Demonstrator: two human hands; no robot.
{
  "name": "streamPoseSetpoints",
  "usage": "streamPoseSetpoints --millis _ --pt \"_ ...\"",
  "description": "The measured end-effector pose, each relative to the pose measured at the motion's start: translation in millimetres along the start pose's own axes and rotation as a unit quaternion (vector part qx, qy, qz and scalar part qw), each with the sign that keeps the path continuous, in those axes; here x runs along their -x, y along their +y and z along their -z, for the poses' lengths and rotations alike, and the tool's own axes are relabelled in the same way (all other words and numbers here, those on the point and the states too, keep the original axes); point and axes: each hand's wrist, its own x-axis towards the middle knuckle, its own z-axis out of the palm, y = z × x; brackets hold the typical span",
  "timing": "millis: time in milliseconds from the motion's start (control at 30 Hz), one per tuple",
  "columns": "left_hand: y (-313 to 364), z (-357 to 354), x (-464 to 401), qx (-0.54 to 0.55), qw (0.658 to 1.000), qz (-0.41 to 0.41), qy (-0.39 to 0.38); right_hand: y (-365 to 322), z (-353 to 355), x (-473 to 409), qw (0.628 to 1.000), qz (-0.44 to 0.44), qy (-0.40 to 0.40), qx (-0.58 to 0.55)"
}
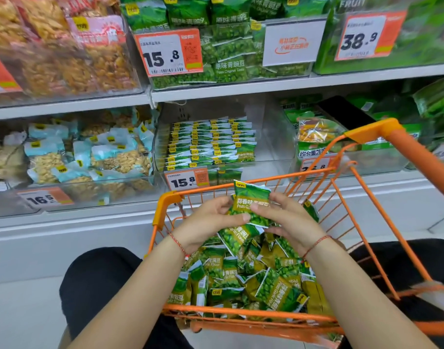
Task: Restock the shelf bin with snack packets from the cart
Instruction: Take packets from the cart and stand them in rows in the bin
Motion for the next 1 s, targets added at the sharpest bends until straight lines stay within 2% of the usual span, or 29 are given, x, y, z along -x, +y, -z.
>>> streamPoseSetpoints --millis 167,233,333,433,500,567,667,867,1000 --pt "-3.8 6.5 0.4 0.068 0.997 0.02 -0.023 -2.4 9.7 -5.1 0.98 -0.014 0.064 -0.188" --pt "-7.8 11.9 1.0 0.094 0.995 0.027 0.012 -3.8 13.5 -4.7 0.97 -0.004 0.065 -0.236" --pt "-10.0 12.3 -0.4 0.156 0.984 0.029 0.079 -3.1 9.4 -2.4 0.974 0.004 0.045 -0.221" --pt "-2.9 8.3 -2.2 0.246 0.959 -0.022 0.141 1.5 8.5 -4.0 0.981 0.003 0.031 -0.193" --pt "3.1 7.1 -3.0 0.322 0.933 -0.042 0.156 3.1 8.7 -3.8 0.982 0.006 0.035 -0.183" --pt "9.4 0.3 -3.6 0.357 0.921 -0.053 0.145 1.5 6.7 -1.4 0.984 0.012 0.04 -0.175" --pt "15.4 -20.3 -7.8 0.337 0.931 -0.044 0.136 6.7 5.1 -3.7 0.988 0.03 0.032 -0.151" --pt "21.1 -48.8 -17.5 0.304 0.924 -0.083 0.216 0.8 1.3 -0.5 0.979 0.002 0.0 -0.205" --pt "16.0 -45.6 -17.1 0.277 0.943 -0.058 0.174 -2.8 1.4 1.6 0.972 0.012 -0.017 -0.233"
